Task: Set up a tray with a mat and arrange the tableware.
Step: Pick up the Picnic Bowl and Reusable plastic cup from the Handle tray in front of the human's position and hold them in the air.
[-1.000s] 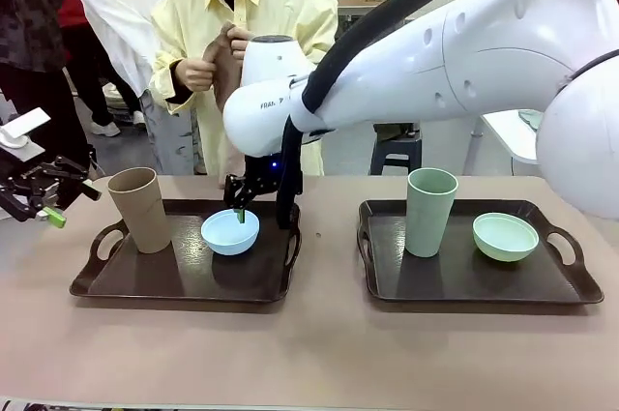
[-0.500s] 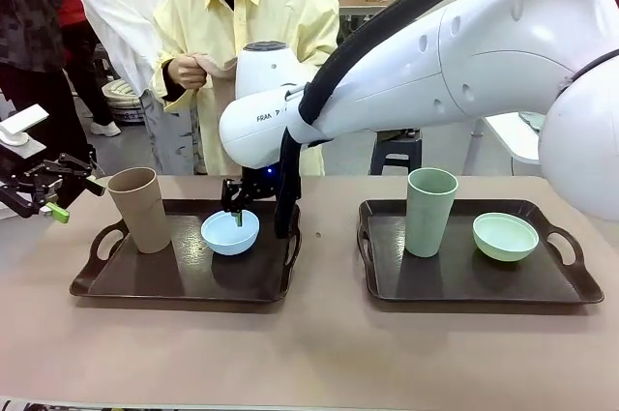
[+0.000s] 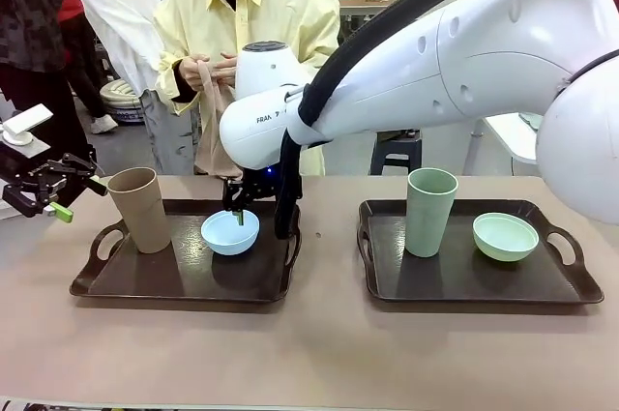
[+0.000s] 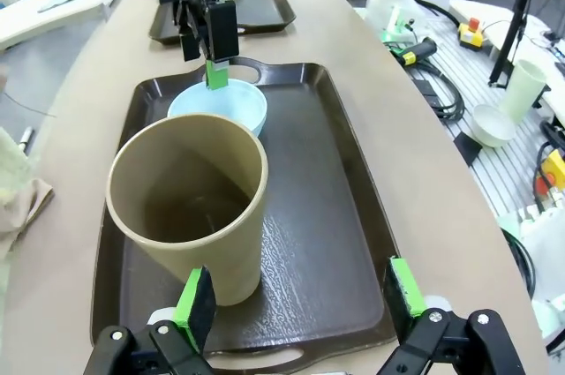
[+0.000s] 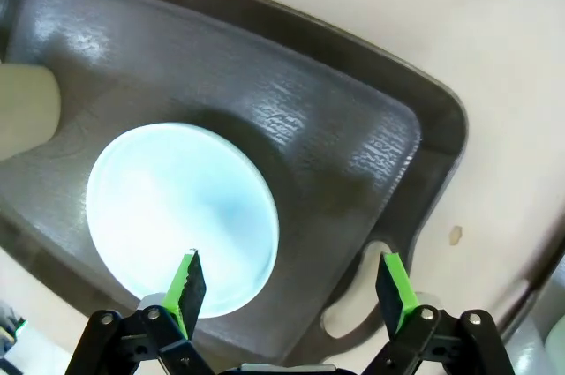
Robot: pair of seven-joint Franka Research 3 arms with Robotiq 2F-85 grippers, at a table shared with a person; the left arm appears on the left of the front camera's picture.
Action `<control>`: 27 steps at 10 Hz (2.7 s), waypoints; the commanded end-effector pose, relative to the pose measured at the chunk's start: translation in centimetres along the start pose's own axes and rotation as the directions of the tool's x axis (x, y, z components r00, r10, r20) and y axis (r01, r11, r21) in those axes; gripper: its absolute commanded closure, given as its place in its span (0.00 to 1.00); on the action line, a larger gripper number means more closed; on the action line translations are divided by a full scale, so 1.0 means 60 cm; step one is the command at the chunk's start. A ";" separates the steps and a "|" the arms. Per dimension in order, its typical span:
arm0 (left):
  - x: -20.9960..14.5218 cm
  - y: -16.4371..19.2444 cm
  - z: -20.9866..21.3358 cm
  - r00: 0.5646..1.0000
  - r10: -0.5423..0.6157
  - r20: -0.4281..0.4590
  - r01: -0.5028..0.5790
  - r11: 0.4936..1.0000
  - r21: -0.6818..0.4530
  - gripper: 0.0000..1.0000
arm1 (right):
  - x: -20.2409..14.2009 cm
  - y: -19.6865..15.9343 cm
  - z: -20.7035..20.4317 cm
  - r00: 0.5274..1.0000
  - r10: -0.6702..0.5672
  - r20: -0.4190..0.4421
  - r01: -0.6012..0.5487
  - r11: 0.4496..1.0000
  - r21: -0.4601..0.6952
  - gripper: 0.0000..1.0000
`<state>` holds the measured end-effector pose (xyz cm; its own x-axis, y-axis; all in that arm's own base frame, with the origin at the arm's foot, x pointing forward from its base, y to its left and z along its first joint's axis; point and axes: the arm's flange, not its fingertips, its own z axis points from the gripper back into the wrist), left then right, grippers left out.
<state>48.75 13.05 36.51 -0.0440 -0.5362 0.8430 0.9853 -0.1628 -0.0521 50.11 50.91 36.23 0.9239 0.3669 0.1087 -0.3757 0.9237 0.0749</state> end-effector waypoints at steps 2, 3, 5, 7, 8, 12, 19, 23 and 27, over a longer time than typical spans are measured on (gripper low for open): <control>-0.008 0.030 0.001 0.993 0.053 0.109 -0.058 0.997 0.043 0.00 | 0.009 0.010 -0.019 0.984 -0.170 0.048 0.175 0.978 -0.111 0.00; -0.013 0.038 -0.002 0.989 0.059 0.132 -0.068 0.996 0.060 0.00 | 0.011 0.011 -0.024 0.980 -0.193 0.051 0.198 0.973 -0.117 0.00; -0.019 0.050 -0.016 0.985 0.062 0.158 -0.074 0.995 0.066 0.00 | 0.007 0.014 -0.031 0.979 -0.200 0.042 0.203 0.973 -0.106 0.00; -0.019 0.063 -0.031 0.987 0.050 0.150 -0.062 0.995 0.078 0.00 | 0.005 0.015 -0.031 0.979 -0.198 0.046 0.202 0.975 -0.088 0.00; -0.018 0.071 -0.043 0.991 0.026 0.134 -0.037 0.996 0.077 0.00 | 0.006 0.013 -0.033 0.978 -0.201 0.046 0.204 0.975 -0.087 0.00; -0.023 0.090 -0.085 0.993 -0.075 0.096 0.065 0.993 0.098 0.00 | 0.010 0.021 -0.042 0.981 -0.193 0.029 0.194 0.977 -0.092 0.00; -0.038 0.117 -0.135 0.989 -0.085 0.123 0.080 0.996 0.046 0.00 | 0.030 0.043 -0.070 0.986 -0.166 0.006 0.166 0.984 -0.070 0.00; -0.043 0.131 -0.162 0.988 -0.071 0.138 0.069 0.997 0.018 0.00 | 0.037 0.044 -0.075 0.987 -0.163 0.002 0.163 0.985 -0.061 0.00; -0.049 0.139 -0.178 0.986 -0.062 0.153 0.061 0.998 0.012 0.44 | 0.039 0.041 -0.075 0.990 -0.140 0.009 0.140 0.988 -0.059 0.45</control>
<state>54.84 4.55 27.89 -0.0592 -0.4122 0.9092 0.9812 -0.1915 -0.0229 51.29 54.23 31.83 0.9722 0.2037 0.1156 -0.2079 0.9778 0.0248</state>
